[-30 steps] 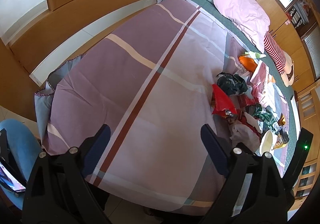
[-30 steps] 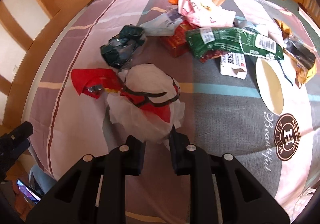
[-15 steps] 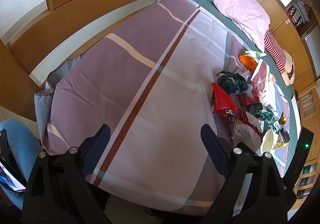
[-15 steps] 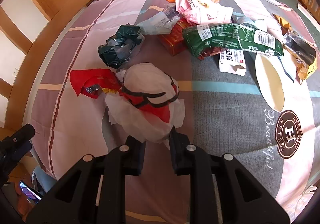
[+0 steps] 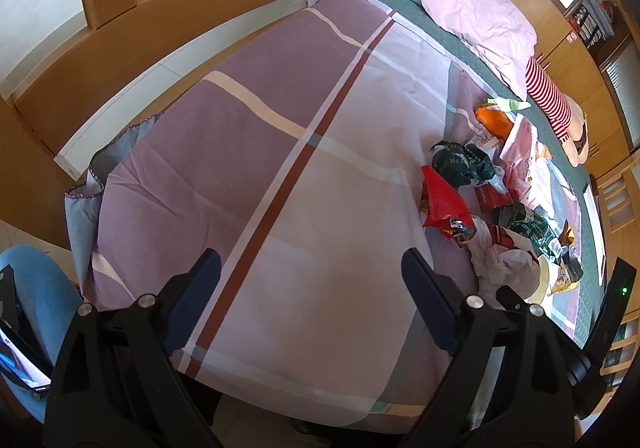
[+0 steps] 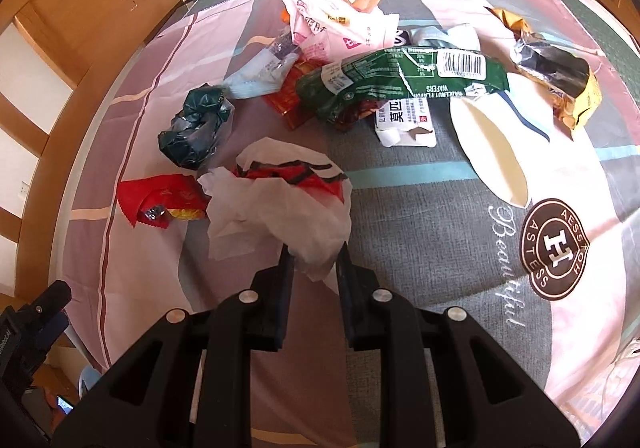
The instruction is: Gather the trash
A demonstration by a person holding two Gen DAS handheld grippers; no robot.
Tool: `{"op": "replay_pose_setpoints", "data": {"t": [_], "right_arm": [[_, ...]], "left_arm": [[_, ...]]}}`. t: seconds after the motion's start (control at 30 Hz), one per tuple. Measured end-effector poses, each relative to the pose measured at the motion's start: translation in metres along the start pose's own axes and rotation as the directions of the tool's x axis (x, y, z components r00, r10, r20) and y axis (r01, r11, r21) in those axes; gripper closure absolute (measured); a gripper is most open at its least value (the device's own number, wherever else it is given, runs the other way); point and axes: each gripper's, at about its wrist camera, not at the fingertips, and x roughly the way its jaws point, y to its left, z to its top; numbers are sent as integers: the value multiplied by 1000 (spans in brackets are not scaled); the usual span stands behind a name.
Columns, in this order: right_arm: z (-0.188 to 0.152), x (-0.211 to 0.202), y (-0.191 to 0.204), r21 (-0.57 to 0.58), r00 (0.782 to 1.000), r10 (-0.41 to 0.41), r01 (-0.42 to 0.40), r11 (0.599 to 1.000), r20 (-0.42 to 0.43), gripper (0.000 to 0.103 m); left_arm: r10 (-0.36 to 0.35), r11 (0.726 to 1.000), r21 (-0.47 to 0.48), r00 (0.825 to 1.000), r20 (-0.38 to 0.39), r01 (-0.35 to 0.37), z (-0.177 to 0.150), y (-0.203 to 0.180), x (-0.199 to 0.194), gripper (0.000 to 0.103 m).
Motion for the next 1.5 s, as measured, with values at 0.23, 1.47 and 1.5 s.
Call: {"op": "replay_pose_setpoints", "data": {"t": [0.23, 1.47, 1.5], "right_arm": [[-1, 0, -1, 11, 1000, -4, 4, 1000, 0, 81], [-24, 8, 67, -282, 975, 178, -209, 936, -131, 83], [-24, 9, 67, -280, 974, 180, -212, 936, -136, 83]], "left_arm": [[-5, 1000, 31, 1000, -4, 5, -2, -7, 3, 12], [4, 1000, -5, 1000, -13, -4, 0, 1, 7, 12], [2, 1000, -8, 1000, -14, -2, 0, 1, 7, 12]]}}
